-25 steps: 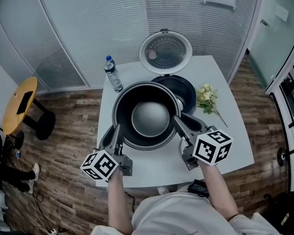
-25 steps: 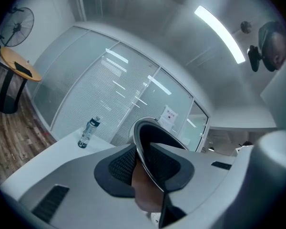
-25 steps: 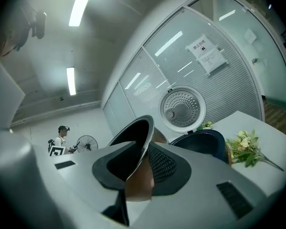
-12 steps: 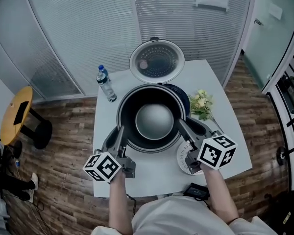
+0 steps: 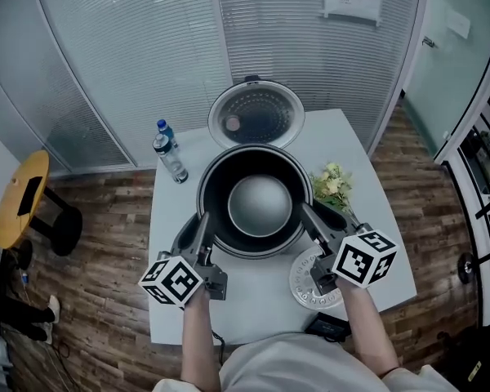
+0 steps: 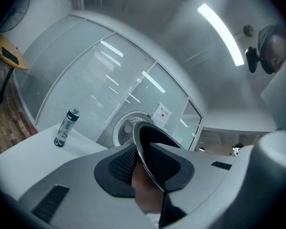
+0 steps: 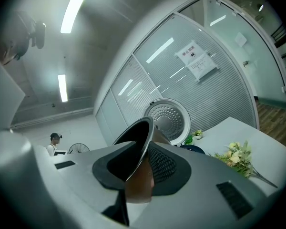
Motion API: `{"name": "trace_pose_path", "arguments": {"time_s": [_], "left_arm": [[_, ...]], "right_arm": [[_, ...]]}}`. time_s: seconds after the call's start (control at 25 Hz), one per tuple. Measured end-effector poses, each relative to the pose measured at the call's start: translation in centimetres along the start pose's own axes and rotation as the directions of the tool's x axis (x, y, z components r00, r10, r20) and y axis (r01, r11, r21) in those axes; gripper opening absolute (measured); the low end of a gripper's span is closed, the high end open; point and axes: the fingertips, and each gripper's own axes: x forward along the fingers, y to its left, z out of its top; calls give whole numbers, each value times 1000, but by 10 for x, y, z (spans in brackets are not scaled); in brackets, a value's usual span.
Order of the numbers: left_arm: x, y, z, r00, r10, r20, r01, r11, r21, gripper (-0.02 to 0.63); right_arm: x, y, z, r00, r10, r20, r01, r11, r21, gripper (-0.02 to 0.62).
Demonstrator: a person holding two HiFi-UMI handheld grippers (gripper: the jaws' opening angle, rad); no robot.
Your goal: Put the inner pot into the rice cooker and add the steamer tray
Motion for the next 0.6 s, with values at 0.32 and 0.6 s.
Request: {"name": "trace_pose_path", "arguments": {"time_s": [0.32, 0.6], "left_arm": [[32, 6, 5, 1000, -15, 0, 15, 999, -39, 94], [58, 13, 10, 1000, -18, -9, 18, 999, -40, 91]], "right_arm": [[19, -18, 17, 1000, 10, 13, -11, 999, 37, 92], [36, -34, 29, 1000, -3, 16, 2, 999, 38, 89]]}}
